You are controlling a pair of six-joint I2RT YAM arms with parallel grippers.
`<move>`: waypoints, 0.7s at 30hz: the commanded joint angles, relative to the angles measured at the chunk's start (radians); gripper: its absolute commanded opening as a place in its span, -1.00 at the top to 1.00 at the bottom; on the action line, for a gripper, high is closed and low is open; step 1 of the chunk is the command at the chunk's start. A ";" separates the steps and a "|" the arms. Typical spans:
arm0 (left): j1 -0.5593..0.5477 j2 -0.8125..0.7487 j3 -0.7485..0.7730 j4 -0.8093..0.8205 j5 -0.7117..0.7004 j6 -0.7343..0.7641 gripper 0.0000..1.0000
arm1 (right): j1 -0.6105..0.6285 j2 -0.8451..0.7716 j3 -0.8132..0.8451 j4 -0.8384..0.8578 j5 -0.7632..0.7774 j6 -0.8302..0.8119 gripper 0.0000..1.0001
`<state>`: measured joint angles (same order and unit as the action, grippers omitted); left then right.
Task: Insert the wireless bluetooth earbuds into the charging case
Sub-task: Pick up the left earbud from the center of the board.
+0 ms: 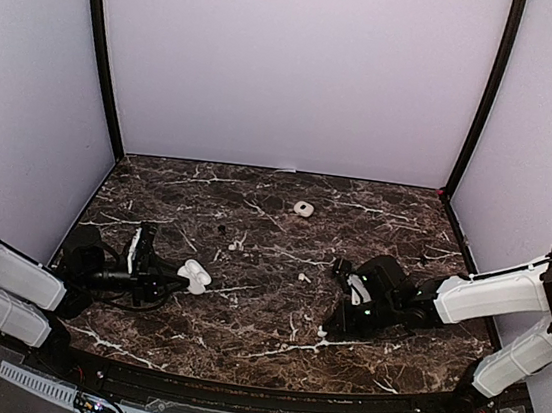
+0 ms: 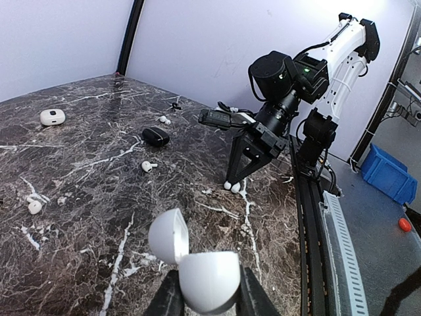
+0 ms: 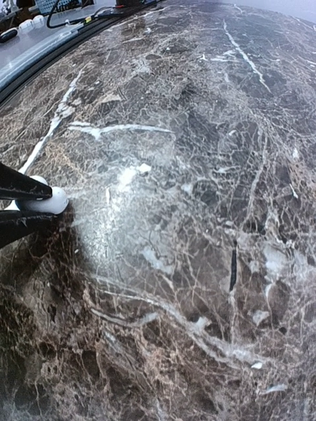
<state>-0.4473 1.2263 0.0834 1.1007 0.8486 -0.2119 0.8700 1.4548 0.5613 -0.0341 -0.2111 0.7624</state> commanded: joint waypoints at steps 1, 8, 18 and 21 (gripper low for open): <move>0.001 -0.017 0.013 -0.010 0.016 0.016 0.62 | 0.005 -0.022 0.006 0.034 -0.036 0.006 0.92; 0.001 -0.021 0.013 -0.010 0.017 0.016 0.62 | 0.004 -0.070 0.006 0.052 -0.043 -0.006 1.00; -0.006 0.034 0.015 0.072 0.104 -0.024 0.62 | 0.011 -0.107 0.037 0.071 -0.058 -0.094 1.00; -0.031 0.072 0.017 0.126 0.129 -0.028 0.62 | 0.041 -0.128 0.050 0.118 -0.043 -0.132 1.00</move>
<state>-0.4549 1.2621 0.0834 1.1324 0.9138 -0.2249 0.8749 1.3716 0.5701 -0.0120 -0.2543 0.6971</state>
